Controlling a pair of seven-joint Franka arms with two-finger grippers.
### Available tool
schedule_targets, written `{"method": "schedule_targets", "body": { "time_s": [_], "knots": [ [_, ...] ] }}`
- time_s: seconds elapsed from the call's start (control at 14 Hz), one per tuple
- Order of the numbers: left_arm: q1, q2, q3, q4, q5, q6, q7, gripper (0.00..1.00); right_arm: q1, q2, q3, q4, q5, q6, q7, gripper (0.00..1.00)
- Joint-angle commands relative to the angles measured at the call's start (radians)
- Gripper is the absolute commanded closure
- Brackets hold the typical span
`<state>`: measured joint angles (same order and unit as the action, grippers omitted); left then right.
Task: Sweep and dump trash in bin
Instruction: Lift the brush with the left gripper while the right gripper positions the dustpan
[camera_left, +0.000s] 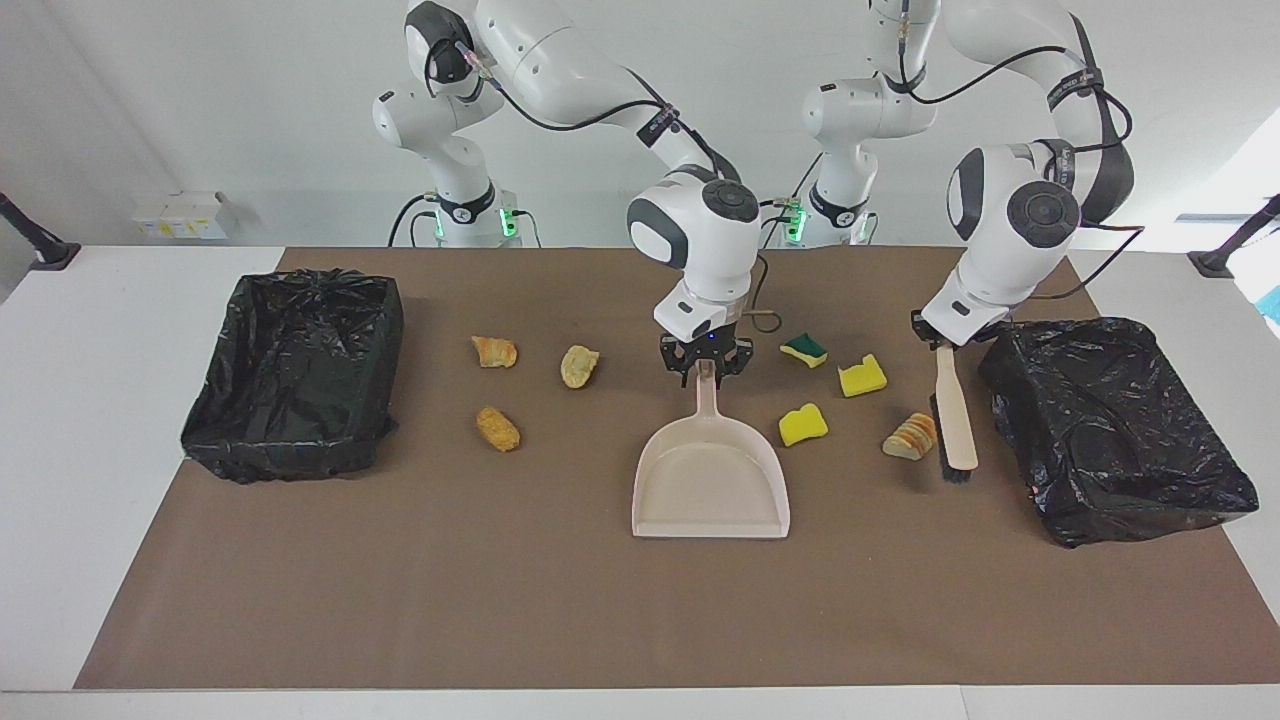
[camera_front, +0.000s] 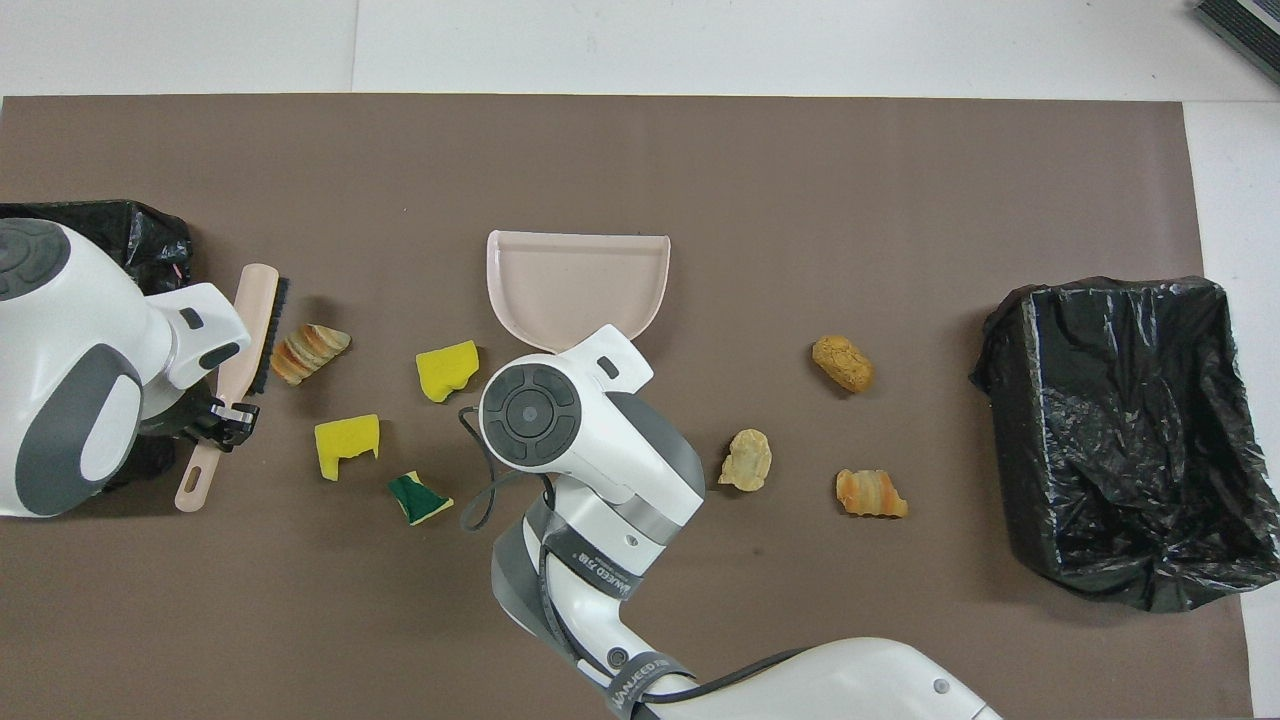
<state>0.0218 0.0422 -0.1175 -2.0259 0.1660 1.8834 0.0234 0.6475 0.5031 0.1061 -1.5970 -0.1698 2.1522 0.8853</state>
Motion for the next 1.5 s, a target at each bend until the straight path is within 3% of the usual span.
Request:
{"method": "schedule_targets", "body": {
  "time_s": [0.0, 0.29, 0.43, 0.79, 1.14, 1.43],
  "knots": [
    [0.012, 0.042, -0.002, 0.012, 0.018, 0.065, 0.006, 1.00, -0.005, -0.023, 0.001, -0.009, -0.016, -0.035, -0.093, 1.00],
    [0.015, 0.053, -0.002, -0.004, 0.018, 0.074, 0.003, 1.00, -0.041, -0.075, 0.003, -0.017, 0.003, -0.092, -0.337, 1.00],
    [0.015, 0.030, -0.004, -0.057, 0.006, 0.057, 0.003, 1.00, -0.087, -0.110, 0.003, -0.027, 0.003, -0.129, -0.469, 1.00],
    [0.001, -0.016, -0.004, -0.088, -0.239, -0.108, -0.103, 1.00, -0.201, -0.127, 0.003, -0.047, 0.004, -0.141, -0.984, 1.00],
    [-0.007, -0.106, -0.005, -0.068, -0.312, -0.228, -0.235, 1.00, -0.267, -0.132, 0.004, -0.098, 0.013, -0.123, -1.432, 1.00],
    [0.047, -0.137, 0.004, -0.059, -0.327, -0.190, -0.244, 1.00, -0.289, -0.139, 0.006, -0.126, 0.078, -0.098, -1.698, 1.00]
  ]
}}
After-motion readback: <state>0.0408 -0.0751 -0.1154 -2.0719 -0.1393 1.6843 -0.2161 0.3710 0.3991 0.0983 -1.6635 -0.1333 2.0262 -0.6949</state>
